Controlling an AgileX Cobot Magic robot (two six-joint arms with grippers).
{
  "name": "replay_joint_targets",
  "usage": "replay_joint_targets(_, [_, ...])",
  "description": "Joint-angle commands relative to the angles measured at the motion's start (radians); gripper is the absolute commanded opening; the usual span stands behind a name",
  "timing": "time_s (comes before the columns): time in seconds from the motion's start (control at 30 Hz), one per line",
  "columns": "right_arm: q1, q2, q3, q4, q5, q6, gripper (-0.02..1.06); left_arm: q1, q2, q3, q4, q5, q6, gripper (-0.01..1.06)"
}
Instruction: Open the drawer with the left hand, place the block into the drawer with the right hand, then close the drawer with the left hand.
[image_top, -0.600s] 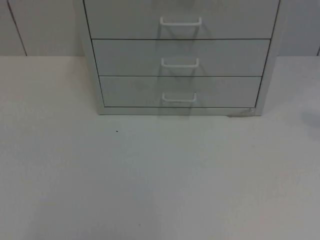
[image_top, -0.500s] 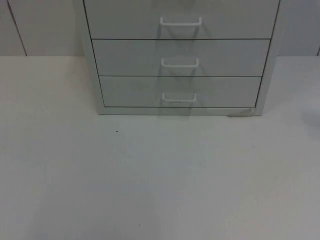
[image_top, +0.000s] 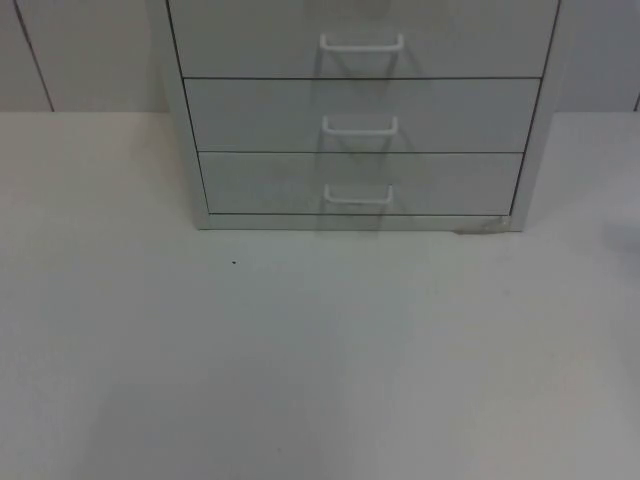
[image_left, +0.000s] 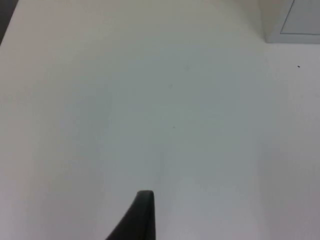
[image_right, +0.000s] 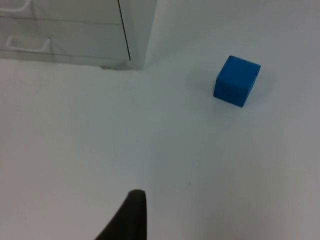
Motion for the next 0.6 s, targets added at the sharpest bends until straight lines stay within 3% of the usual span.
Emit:
replay_joint_targets(0.0, [0.005,0.082,-0.008,0.003,-0.046,-0.005,1.05,0.002,0.053,-0.027,-0.006,-0.031,0.000,1.04])
replay_joint_targets(0.3, [0.005,0.363,-0.008,0.007,-0.063,-0.005,1.05,0.002,0.295,-0.075,-0.006,-0.108,0.017,1.04])
replay_joint_targets(0.57, [0.005,0.396,-0.008,-0.003,-0.053,-0.005,1.05,0.002,0.448,-0.158,-0.022,-0.121,0.086,1.04])
